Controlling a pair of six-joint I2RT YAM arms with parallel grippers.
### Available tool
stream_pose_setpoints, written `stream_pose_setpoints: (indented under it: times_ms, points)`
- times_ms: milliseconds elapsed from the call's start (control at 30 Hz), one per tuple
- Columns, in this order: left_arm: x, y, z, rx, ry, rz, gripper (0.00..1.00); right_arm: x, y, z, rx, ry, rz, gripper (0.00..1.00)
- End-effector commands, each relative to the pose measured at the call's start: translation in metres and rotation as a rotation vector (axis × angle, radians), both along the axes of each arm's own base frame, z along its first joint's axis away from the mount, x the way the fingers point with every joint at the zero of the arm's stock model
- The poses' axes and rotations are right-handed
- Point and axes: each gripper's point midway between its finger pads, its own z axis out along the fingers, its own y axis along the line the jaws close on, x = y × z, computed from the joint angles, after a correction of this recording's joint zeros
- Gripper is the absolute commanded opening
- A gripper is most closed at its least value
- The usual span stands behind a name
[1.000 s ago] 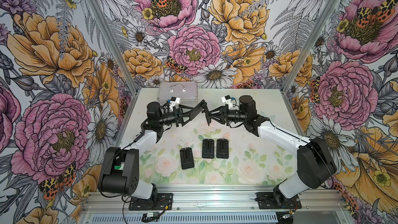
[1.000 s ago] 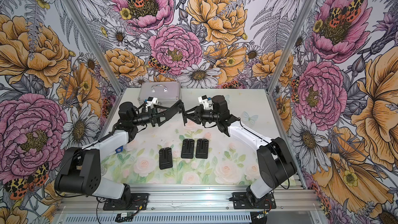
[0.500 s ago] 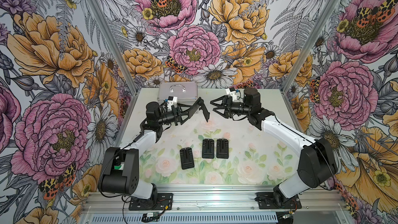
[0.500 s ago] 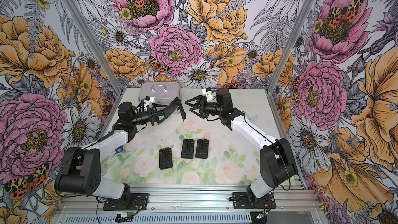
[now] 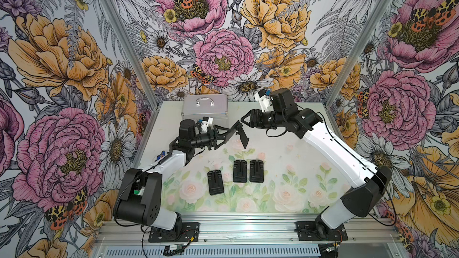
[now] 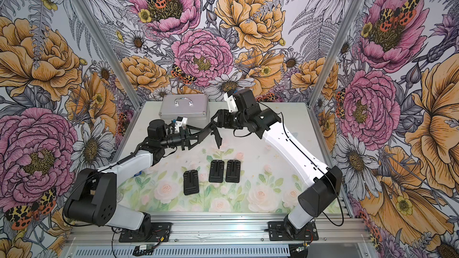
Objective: Open the phone stand
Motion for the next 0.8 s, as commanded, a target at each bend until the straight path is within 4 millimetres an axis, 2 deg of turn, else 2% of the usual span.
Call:
stream_pose_setpoints:
  times_ms: [0, 233, 567, 767]
  points:
    - [0.006, 0.004, 0.014, 0.035, -0.075, 0.035, 0.69, -0.006, -0.013, -0.041, -0.263, 0.006, 0.021, 0.57]
    - [0.006, 0.002, 0.02, 0.031, -0.08, 0.026, 0.69, -0.014, -0.009, -0.061, -0.344, 0.006, 0.037, 0.54]
    - [0.002, 0.002, 0.024, 0.026, -0.075, 0.016, 0.69, -0.007, 0.003, -0.077, -0.384, 0.01, 0.061, 0.5]
    - [-0.003, 0.0, 0.028, 0.019, -0.079, 0.007, 0.69, -0.001, 0.01, -0.079, -0.403, -0.014, 0.067, 0.49]
